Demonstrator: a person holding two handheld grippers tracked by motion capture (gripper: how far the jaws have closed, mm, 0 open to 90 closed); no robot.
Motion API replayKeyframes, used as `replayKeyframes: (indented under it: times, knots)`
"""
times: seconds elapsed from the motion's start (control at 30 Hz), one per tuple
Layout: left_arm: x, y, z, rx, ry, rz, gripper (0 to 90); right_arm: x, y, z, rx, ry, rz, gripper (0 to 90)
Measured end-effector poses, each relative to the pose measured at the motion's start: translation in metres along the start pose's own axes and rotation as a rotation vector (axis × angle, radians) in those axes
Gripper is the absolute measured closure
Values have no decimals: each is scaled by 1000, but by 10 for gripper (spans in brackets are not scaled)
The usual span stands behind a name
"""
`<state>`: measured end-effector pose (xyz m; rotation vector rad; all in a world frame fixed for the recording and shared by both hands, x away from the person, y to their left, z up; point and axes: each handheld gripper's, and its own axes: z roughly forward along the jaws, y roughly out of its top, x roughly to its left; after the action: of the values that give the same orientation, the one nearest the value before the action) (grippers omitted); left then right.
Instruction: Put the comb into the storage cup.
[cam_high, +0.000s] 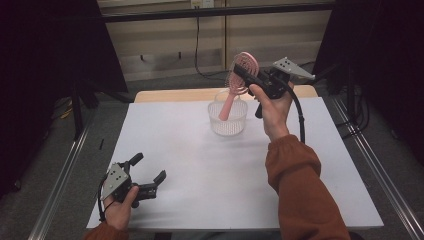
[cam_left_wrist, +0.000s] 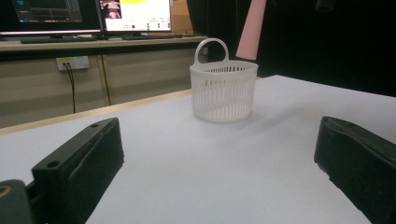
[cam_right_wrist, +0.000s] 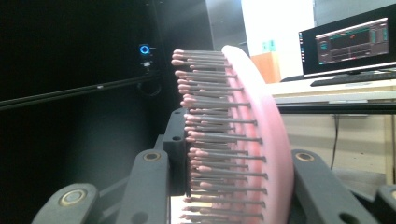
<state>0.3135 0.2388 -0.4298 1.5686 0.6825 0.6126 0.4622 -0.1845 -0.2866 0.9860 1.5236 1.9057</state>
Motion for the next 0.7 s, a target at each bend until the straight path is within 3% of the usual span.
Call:
replayKeyframes:
  times: [0.23,0.4,0.7]
  knots:
    - [0,-1,2,10,-11,-19,14,-9,-9,12,11,-49,-10,646]
    - [0,0,1,8,-13,-5,14,-15,-17,17,27,-75,-17,646]
    - [-2,0,0,12,-16,-11,14,-18,-40,26,45,-78,-6,646]
